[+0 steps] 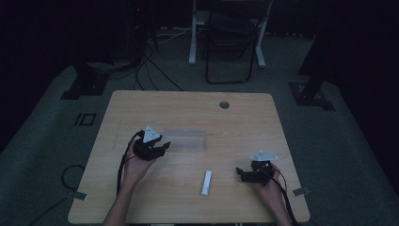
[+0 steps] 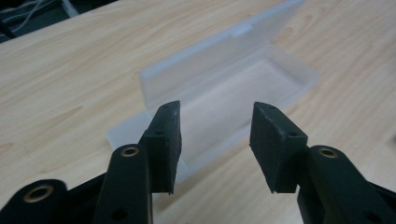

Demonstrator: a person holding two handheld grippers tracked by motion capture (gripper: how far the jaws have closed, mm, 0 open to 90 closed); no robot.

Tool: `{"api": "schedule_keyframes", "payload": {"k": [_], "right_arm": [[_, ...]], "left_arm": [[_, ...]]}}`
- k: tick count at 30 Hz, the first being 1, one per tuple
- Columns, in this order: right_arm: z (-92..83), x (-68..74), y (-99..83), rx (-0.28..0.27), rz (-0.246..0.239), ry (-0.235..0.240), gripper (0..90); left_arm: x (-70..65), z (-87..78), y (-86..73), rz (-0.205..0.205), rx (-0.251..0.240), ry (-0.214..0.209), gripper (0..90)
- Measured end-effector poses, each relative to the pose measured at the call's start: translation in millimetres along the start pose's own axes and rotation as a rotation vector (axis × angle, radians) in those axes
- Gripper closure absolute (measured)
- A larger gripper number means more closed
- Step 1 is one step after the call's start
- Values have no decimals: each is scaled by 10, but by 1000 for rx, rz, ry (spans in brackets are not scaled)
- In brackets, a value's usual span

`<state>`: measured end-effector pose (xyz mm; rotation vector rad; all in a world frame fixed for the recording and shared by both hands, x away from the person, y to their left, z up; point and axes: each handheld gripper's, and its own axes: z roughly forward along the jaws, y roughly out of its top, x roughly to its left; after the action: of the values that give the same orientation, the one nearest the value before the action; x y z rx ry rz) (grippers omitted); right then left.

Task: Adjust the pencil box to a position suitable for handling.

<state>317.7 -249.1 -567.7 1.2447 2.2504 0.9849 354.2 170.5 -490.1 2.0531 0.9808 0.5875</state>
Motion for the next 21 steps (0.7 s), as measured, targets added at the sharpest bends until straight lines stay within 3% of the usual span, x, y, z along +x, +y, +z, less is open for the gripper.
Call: {"api": "schedule_keyframes", "payload": {"k": [12,17,21], "right_arm": [[0,2,0,0,2,0,128],[-1,2,1,1,3,0,128],[-1,2,1,1,3,0,128]], "left_arm": [[185,245,102,-6,26,57,469],[289,329,136,-13,39,57,444],[320,381,136,4,51,58,430]]}}
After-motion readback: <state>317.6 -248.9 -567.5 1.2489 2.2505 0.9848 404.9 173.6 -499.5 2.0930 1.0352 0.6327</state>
